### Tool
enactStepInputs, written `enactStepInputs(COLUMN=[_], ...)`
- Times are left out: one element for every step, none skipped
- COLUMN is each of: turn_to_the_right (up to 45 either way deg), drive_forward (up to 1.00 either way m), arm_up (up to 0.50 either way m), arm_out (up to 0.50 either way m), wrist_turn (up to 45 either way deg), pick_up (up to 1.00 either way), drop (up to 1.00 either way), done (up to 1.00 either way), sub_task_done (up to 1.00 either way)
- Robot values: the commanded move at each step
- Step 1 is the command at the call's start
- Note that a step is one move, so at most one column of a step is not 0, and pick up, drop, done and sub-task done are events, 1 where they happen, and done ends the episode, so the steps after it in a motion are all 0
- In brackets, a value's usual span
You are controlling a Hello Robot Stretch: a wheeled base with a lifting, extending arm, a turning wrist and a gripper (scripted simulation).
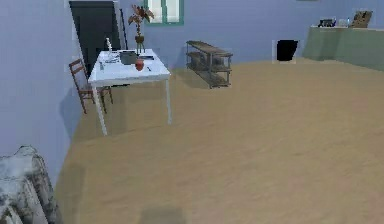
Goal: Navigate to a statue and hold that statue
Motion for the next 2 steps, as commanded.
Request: enactStepInputs(turn_to_the_right=[-21.0, 0.0], drive_forward=[0.00, 1.00], arm_up=[0.00, 0.00], arm_out=[0.00, 0.00], wrist_turn=[0.0, 0.0], pick_up=[0.00, 0.00], drop=[0.00, 0.00], done=[0.00, 0.00], sub_task_done=[0.00, 0.00])
